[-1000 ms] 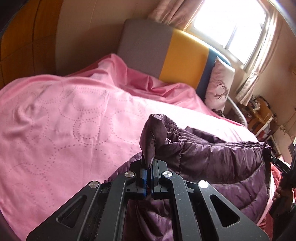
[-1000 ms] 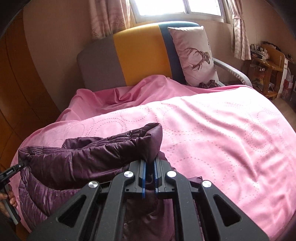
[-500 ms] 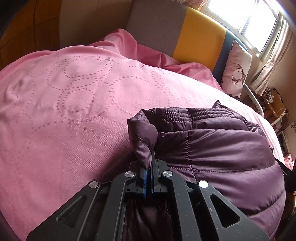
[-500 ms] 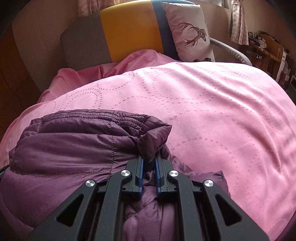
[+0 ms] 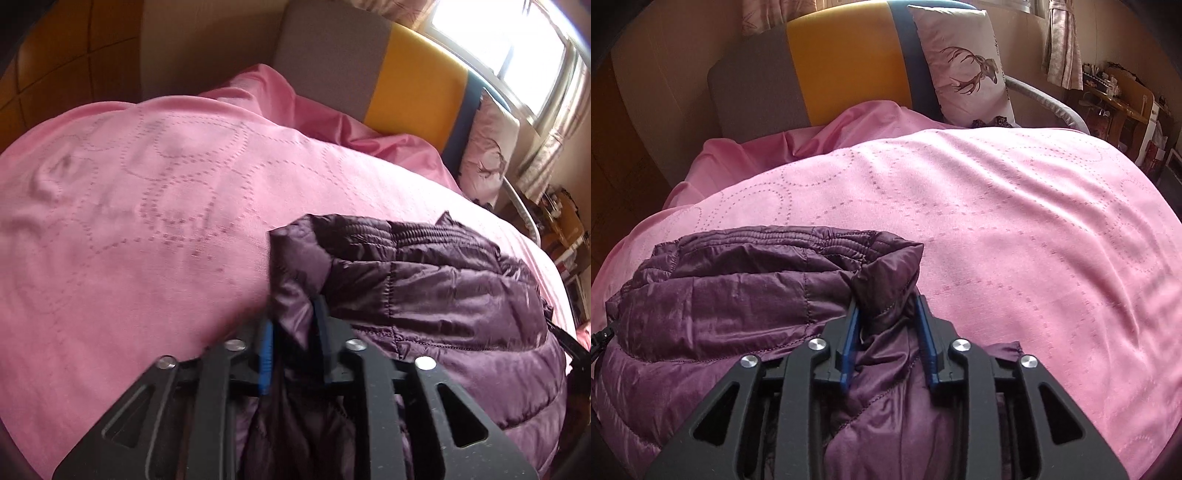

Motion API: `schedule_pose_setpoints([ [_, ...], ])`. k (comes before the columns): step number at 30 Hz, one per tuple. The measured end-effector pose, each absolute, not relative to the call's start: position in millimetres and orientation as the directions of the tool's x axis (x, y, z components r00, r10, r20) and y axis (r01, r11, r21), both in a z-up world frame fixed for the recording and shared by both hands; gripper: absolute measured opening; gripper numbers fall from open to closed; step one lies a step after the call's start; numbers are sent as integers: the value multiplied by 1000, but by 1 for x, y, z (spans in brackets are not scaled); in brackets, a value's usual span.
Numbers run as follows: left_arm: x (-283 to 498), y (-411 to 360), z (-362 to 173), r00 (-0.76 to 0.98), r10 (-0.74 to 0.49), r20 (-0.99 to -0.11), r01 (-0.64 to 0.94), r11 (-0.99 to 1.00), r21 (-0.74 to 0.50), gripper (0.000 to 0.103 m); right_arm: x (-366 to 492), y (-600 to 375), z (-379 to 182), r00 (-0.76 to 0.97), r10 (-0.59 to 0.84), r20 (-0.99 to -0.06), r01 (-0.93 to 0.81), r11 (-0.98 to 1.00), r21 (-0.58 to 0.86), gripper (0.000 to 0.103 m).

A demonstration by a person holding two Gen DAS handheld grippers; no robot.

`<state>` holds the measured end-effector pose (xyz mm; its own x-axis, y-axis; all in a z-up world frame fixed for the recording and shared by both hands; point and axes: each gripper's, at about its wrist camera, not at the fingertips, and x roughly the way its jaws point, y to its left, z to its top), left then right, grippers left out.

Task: Fold large clothes
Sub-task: 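Fold the lifted jacket half over the other half, then open both tools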

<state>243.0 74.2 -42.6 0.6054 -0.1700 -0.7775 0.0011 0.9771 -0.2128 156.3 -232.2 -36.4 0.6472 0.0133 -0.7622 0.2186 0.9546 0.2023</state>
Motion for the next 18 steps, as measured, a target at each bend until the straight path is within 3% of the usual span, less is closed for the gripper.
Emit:
schedule_pose_setpoints([
  [1, 237, 78, -35, 624, -144, -768, -26, 979, -204, 47, 153, -232, -29, 663, 10, -749, 215, 955, 203, 44],
  [3, 223, 80, -15, 676, -111, -728, -55, 978, -200, 57, 142, -227, -11, 699, -17, -715, 211, 960, 184, 44],
  [6, 203, 72, 9, 731, -95, -675, -49, 980, -190, 57, 124, -206, 14, 751, -8, -660, 172, 968, 185, 48],
  [10, 171, 26, 24, 764, -181, -620, 69, 977, -201, 57, 105, -160, 25, 790, 45, -612, 86, 979, 183, 57],
  [16, 156, -44, -8, 688, -281, -669, 200, 960, -197, 57, 109, -110, -9, 765, 8, -644, 28, 999, 46, 59],
  [18, 157, -50, -22, 682, -260, -683, 200, 965, -167, 59, 111, -109, -23, 759, -2, -651, 32, 999, 34, 61],
])
